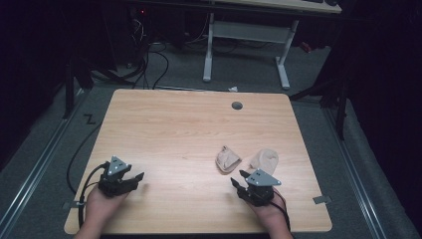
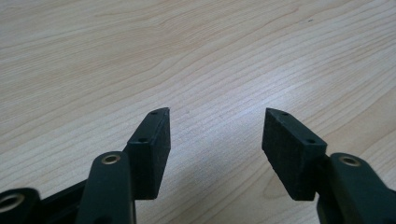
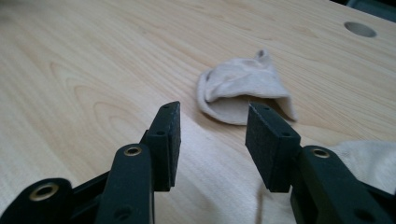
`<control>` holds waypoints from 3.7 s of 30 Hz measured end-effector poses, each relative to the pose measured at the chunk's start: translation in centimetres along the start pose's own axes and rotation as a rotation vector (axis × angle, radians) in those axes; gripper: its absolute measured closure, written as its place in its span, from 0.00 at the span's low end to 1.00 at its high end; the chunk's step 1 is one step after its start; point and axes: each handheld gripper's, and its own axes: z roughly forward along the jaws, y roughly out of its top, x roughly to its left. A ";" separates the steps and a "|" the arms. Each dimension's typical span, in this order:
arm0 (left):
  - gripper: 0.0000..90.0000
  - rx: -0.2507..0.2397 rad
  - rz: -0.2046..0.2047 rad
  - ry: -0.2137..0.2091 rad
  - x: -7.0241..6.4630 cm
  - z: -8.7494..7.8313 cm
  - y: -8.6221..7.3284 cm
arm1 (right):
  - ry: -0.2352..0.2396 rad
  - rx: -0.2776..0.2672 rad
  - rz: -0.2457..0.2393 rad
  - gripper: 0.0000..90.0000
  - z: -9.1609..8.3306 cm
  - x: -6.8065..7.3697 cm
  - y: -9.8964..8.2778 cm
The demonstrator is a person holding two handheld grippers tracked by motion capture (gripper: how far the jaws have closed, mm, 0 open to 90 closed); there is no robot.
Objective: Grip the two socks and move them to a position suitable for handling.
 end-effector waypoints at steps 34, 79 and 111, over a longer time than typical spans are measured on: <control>0.47 0.000 0.009 0.004 -0.1 0.0 0.1 | -0.045 0.010 0.080 0.69 0.3 -2.7 0.4; 0.43 -0.024 0.041 -0.110 -2.9 0.5 0.6 | -0.030 0.103 0.041 0.68 6.4 -1.5 4.7; 0.43 -0.007 0.094 -0.082 -3.2 0.6 0.8 | -0.032 0.223 0.013 0.87 8.0 -1.8 3.0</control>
